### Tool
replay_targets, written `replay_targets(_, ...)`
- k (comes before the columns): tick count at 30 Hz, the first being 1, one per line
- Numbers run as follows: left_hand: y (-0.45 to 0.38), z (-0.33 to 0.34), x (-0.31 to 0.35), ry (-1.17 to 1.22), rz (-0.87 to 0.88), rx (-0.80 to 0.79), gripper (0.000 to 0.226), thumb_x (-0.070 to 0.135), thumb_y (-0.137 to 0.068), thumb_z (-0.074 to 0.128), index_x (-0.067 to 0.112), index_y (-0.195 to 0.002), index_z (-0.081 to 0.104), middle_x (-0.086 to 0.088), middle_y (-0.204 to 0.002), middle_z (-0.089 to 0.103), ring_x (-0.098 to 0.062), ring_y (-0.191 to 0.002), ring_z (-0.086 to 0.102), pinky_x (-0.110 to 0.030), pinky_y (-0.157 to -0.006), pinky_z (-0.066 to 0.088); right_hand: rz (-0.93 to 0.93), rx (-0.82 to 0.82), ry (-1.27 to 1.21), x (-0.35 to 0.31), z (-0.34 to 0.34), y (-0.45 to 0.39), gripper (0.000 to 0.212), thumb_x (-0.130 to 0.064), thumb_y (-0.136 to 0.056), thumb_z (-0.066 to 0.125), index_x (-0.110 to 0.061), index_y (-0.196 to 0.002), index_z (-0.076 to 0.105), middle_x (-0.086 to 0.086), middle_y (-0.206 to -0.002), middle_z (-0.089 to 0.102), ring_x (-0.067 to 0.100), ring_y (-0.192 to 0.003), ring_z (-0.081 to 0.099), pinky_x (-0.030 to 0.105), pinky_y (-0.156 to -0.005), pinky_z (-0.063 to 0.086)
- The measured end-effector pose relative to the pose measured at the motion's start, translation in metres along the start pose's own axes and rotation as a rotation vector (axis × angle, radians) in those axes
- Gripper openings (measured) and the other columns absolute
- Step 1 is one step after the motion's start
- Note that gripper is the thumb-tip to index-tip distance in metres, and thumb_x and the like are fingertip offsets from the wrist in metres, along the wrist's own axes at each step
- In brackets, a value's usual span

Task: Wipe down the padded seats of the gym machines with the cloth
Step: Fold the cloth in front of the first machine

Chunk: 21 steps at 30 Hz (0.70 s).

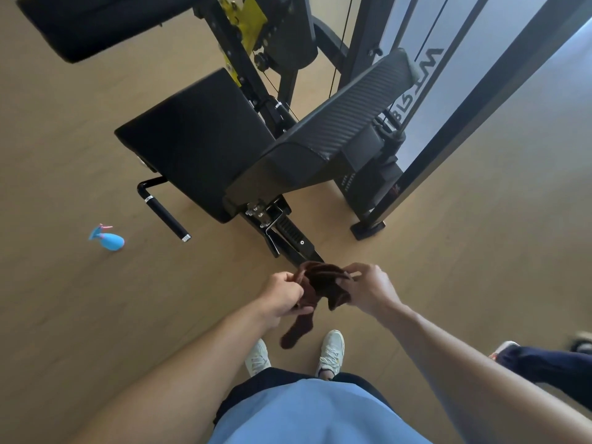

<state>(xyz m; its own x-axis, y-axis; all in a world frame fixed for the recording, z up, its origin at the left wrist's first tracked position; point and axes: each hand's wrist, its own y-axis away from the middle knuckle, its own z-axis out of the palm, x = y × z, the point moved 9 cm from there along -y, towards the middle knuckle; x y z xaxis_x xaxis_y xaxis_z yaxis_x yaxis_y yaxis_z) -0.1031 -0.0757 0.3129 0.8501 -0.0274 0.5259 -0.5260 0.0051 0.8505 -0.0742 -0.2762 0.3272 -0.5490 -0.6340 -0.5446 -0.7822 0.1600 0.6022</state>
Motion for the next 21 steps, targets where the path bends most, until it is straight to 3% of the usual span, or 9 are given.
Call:
replay_targets(2,-0.001,0.009,-0.005,0.071,-0.017,0.005,0.030,-0.017,-0.086,0.046,0.009,-0.092,0.060,-0.019,-0.100,0.063,-0.028,-0.085,0.066,-0.034,-0.060,0.063,-0.005,-0.029,-0.036,-0.006,0.019,0.007,0.005,-0.027,-0.091,0.075,-0.028,-0.094,0.071,-0.002,-0.084,0.075,0.017,-0.068,0.076,0.037,-0.067,0.065)
replay_targets(4,-0.001,0.018,-0.009,0.123,-0.043,-0.018,0.034,-0.019,-0.087,0.042,0.008,-0.092,0.062,-0.021,-0.100,0.064,-0.028,-0.082,0.065,-0.034,-0.060,0.063,-0.032,-0.053,-0.025,-0.013,0.033,0.015,0.004,-0.032,-0.093,0.072,-0.029,-0.095,0.073,-0.005,-0.082,0.074,0.012,-0.069,0.073,0.027,-0.061,0.061)
replay_targets(7,0.001,0.029,-0.010,0.126,-0.060,-0.099,0.037,-0.018,-0.087,0.038,0.005,-0.093,0.066,-0.019,-0.100,0.064,-0.027,-0.084,0.063,-0.042,-0.073,0.063,-0.067,-0.070,-0.018,-0.016,0.043,0.022,0.016,-0.041,-0.095,0.066,-0.029,-0.095,0.077,-0.009,-0.079,0.073,0.004,-0.062,0.065,0.013,-0.046,0.044)
replay_targets(9,0.004,0.030,-0.007,0.136,-0.061,-0.121,0.039,-0.014,-0.084,0.038,0.008,-0.097,0.067,-0.017,-0.100,0.063,-0.027,-0.087,0.061,-0.049,-0.085,0.060,-0.040,-0.043,-0.126,-0.014,0.040,0.025,0.023,-0.050,-0.091,0.068,-0.030,-0.096,0.077,-0.011,-0.080,0.075,0.003,-0.066,0.067,0.016,-0.052,0.051)
replay_targets(11,0.001,0.030,-0.005,0.072,-0.027,-0.187,0.056,-0.014,-0.078,0.036,0.015,-0.112,0.070,-0.017,-0.108,0.066,-0.027,-0.093,0.063,-0.047,-0.087,0.060,0.019,-0.008,-0.269,-0.008,0.034,0.025,0.032,-0.059,-0.082,0.073,-0.031,-0.096,0.077,-0.010,-0.085,0.077,0.008,-0.077,0.074,0.030,-0.070,0.063)
replay_targets(13,-0.001,0.031,-0.007,-0.066,0.033,-0.302,0.074,-0.015,-0.073,0.041,0.027,-0.127,0.069,-0.013,-0.120,0.069,-0.021,-0.102,0.066,-0.040,-0.087,0.061,0.062,-0.038,-0.405,-0.005,0.034,0.024,0.027,-0.051,-0.081,0.079,-0.028,-0.094,0.075,-0.004,-0.087,0.079,0.016,-0.083,0.077,0.038,-0.079,0.064)
replay_targets(16,-0.009,0.023,-0.010,-0.257,0.097,-0.353,0.085,-0.012,-0.064,0.055,0.039,-0.132,0.063,-0.004,-0.123,0.071,-0.021,-0.117,0.063,-0.037,-0.099,0.055,0.118,-0.120,-0.510,-0.007,0.037,0.020,0.025,-0.032,-0.087,0.079,-0.015,-0.105,0.075,0.007,-0.095,0.078,0.021,-0.088,0.077,0.038,-0.081,0.064)
replay_targets(19,-0.013,0.023,-0.005,-0.236,0.078,-0.398,0.079,-0.015,-0.073,0.055,0.031,-0.138,0.059,-0.006,-0.127,0.070,-0.023,-0.121,0.062,-0.034,-0.101,0.051,0.175,-0.132,-0.527,-0.001,0.033,0.011,0.014,-0.017,-0.096,0.068,-0.013,-0.108,0.074,0.010,-0.098,0.077,0.019,-0.086,0.076,0.032,-0.075,0.064)
replay_targets(21,-0.012,0.033,0.000,-0.182,0.068,-0.419,0.070,-0.015,-0.083,0.052,0.025,-0.139,0.057,-0.005,-0.128,0.069,-0.022,-0.121,0.064,-0.038,-0.105,0.050,0.164,-0.098,-0.498,0.010,0.024,-0.002,0.013,-0.014,-0.098,0.063,-0.018,-0.096,0.076,0.011,-0.097,0.078,0.022,-0.087,0.076,0.039,-0.080,0.064)
